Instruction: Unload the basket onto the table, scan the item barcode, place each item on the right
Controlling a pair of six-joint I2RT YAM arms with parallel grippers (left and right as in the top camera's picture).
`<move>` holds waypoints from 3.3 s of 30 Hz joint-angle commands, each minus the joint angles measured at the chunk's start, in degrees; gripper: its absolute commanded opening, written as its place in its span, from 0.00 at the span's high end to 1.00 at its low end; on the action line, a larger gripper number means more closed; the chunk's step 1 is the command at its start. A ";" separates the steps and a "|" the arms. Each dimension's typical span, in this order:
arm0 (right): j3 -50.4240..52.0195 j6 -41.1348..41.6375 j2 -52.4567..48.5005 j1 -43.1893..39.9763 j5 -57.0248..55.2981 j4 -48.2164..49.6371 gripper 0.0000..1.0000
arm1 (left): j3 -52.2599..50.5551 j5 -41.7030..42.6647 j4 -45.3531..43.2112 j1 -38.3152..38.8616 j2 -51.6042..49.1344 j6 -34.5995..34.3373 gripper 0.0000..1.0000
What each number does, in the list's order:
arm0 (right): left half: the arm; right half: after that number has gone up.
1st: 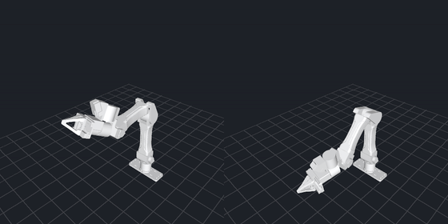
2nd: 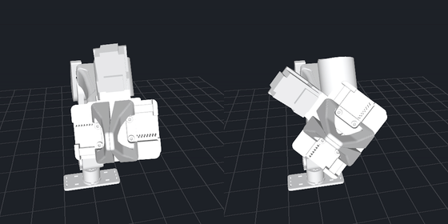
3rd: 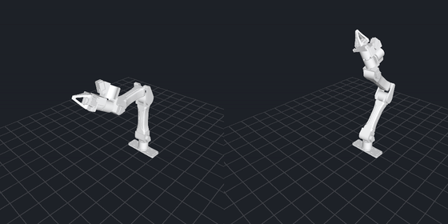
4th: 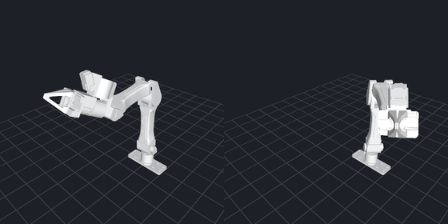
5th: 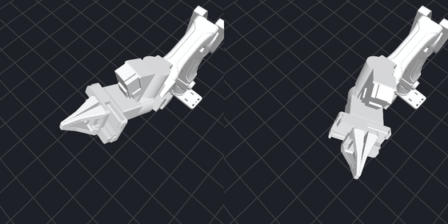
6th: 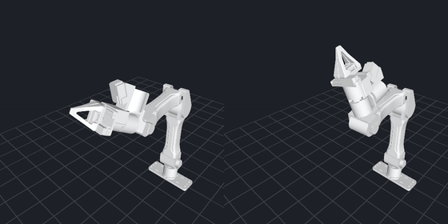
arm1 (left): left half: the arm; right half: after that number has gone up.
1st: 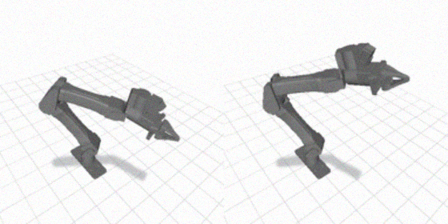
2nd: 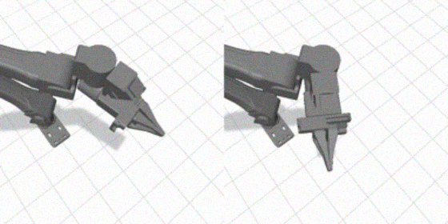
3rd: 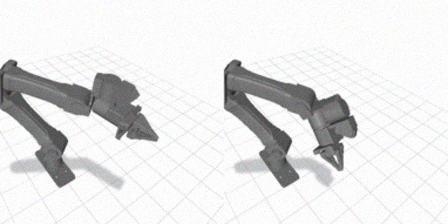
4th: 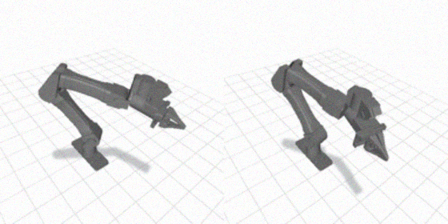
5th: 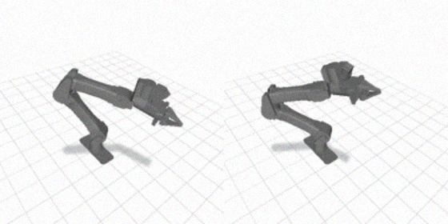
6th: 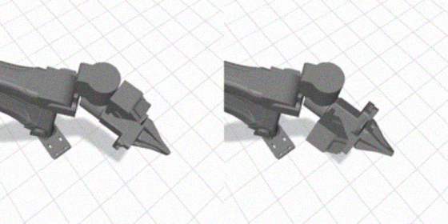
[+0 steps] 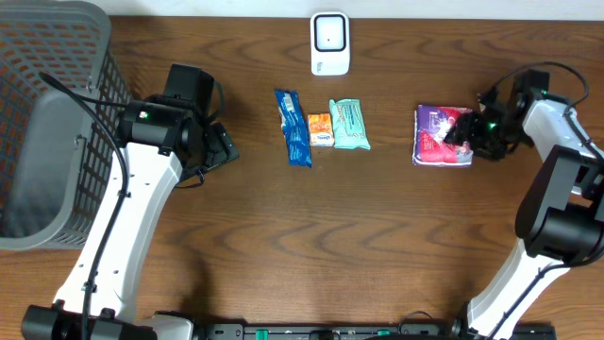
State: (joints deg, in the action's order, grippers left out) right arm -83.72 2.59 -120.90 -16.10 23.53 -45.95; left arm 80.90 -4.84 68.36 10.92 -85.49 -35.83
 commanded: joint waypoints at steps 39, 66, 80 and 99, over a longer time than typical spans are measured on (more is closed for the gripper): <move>-12.72 35.63 -1.86 30.47 -18.21 49.72 0.99 | -0.07 -0.35 0.17 -0.24 -0.11 -0.26 0.02; -19.02 21.86 3.06 3.69 -5.22 19.02 0.99 | -0.07 -0.35 0.17 -0.24 -0.11 -0.28 0.02; -17.33 22.34 2.75 -20.55 -12.46 5.22 0.99 | -0.07 -0.35 0.17 -0.24 -0.11 -0.26 0.02; -4.79 40.48 3.67 -21.55 -1.84 32.87 0.29 | -0.07 -0.35 0.17 -0.24 -0.11 -0.26 0.02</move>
State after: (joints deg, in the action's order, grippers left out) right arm -86.46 42.89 -119.35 -37.69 15.77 -13.02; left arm 80.90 -4.82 68.36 10.92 -85.49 -35.83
